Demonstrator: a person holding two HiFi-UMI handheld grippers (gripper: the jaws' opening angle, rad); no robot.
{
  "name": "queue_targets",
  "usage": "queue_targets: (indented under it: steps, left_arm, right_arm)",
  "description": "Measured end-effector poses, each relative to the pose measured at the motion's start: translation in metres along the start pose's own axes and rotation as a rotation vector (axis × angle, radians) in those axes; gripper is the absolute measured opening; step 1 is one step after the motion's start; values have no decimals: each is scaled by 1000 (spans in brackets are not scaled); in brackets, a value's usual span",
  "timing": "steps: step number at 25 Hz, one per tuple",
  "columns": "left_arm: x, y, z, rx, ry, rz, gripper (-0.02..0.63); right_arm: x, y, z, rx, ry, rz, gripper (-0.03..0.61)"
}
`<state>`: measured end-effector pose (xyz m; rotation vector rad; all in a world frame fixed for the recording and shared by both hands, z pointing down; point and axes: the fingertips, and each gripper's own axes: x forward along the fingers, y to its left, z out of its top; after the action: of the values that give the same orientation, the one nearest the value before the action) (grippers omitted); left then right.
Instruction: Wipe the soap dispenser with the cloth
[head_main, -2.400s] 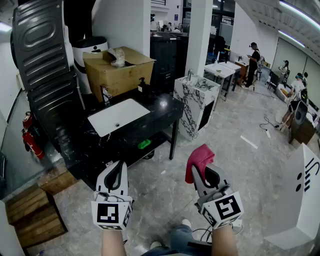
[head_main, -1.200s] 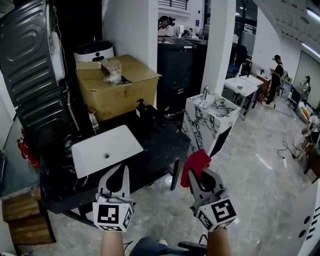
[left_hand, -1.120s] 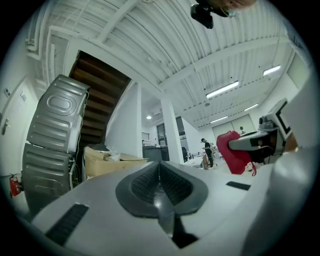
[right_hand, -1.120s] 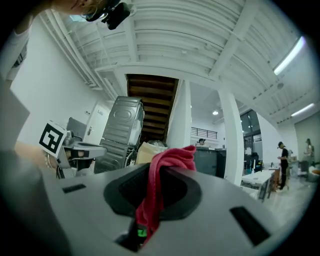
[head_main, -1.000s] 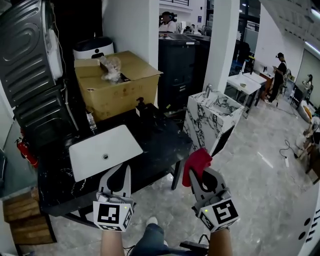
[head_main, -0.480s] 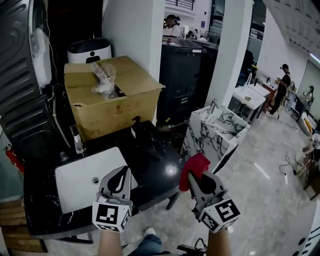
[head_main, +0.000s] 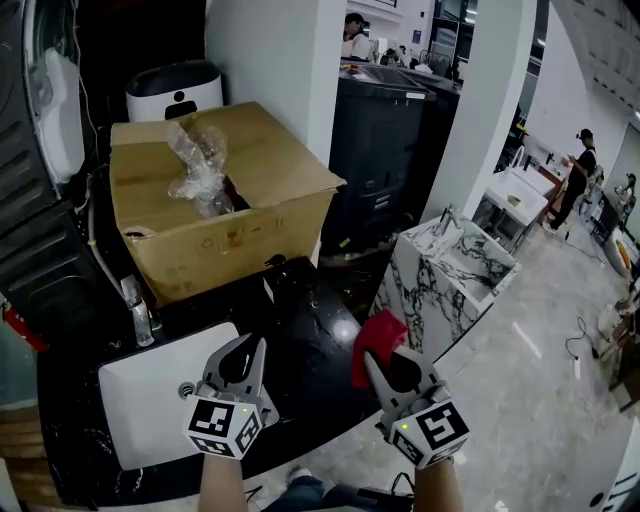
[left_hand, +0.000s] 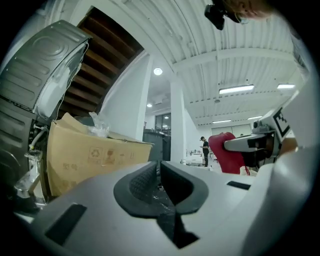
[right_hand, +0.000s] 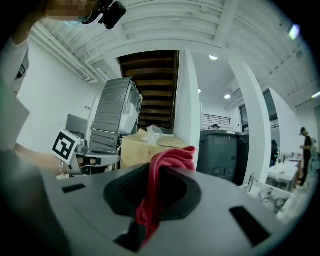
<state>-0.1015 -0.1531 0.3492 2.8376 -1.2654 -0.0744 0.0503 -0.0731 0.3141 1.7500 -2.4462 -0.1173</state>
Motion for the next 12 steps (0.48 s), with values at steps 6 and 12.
queue_targets:
  steps: [6,12]
  left_arm:
    - [31,17,-15,-18,20,22,242]
    - [73,30,-33,-10,45,111,259]
  right_arm:
    - [35,-25,-12,36,13,3,51]
    - [70,-53,-21,54,15,79,51]
